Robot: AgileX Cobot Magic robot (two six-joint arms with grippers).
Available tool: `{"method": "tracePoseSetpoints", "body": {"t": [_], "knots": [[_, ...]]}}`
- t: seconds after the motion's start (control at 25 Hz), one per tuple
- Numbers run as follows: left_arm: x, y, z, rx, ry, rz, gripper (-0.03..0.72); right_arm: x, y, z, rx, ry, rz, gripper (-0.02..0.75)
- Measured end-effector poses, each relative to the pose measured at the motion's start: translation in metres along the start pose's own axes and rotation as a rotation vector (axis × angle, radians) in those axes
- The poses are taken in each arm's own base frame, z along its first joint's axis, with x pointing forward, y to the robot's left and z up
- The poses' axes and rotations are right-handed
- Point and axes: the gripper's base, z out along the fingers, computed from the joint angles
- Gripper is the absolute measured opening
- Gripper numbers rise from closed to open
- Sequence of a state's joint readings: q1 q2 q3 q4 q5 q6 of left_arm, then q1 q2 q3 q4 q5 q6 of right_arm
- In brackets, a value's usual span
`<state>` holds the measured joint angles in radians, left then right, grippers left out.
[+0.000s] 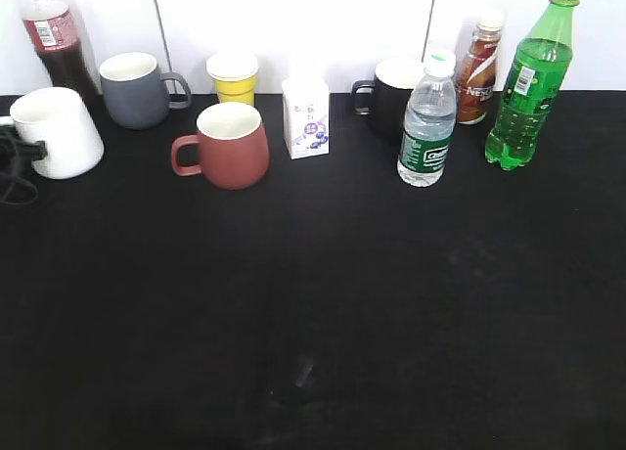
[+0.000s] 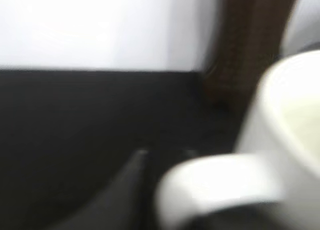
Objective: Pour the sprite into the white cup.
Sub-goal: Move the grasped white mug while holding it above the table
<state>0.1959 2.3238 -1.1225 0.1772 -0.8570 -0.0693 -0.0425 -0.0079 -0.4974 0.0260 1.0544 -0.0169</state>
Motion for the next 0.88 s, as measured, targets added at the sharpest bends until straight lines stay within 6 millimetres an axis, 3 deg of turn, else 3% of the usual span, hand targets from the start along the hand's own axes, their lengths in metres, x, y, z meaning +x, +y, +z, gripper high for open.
{"method": "tracePoseSetpoints", "body": {"t": [0.2, 0.28, 0.36, 0.44, 0.56, 0.6, 0.64, 0.72, 0.84, 0.88], "knots": [[-0.002, 0.0, 0.002, 0.013, -0.011, 0.0, 0.073, 0.0, 0.0, 0.0, 0.0, -0.001, 0.0, 0.525], [-0.015, -0.002, -0.007, 0.024, -0.001, 0.017, 0.067, 0.0, 0.0, 0.0, 0.0, -0.001, 0.0, 0.525], [-0.044, -0.004, -0.029, 0.03, -0.038, 0.034, 0.063, 0.0, 0.0, 0.0, 0.0, -0.001, 0.0, 0.524], [-0.067, -0.01, -0.065, 0.037, -0.098, 0.03, 0.062, 0.0, 0.0, 0.0, 0.0, -0.001, 0.0, 0.524], [-0.08, -0.041, -0.127, 0.151, -0.157, 0.046, 0.062, -0.003, 0.001, 0.0, -0.006, -0.013, 0.004, 0.524], [-0.085, -0.055, -0.141, 0.209, -0.177, 0.065, 0.061, -0.013, 0.0, 0.003, -0.005, -0.039, 0.005, 0.524], [-0.088, -0.072, -0.153, 0.266, -0.188, 0.074, 0.06, -0.028, 0.0, 0.01, -0.004, -0.114, 0.007, 0.524], [-0.088, -0.102, -0.165, 0.371, -0.196, 0.094, 0.06, -0.053, -0.002, 0.043, 0.004, -0.214, 0.012, 0.524], [-0.085, -0.139, -0.174, 0.507, -0.191, 0.129, 0.06, -0.065, -0.005, 0.122, 0.02, -0.266, 0.018, 0.526], [-0.084, -0.144, -0.176, 0.528, -0.191, 0.133, 0.06, -0.064, -0.006, 0.149, 0.025, -0.259, 0.027, 0.557]]}}
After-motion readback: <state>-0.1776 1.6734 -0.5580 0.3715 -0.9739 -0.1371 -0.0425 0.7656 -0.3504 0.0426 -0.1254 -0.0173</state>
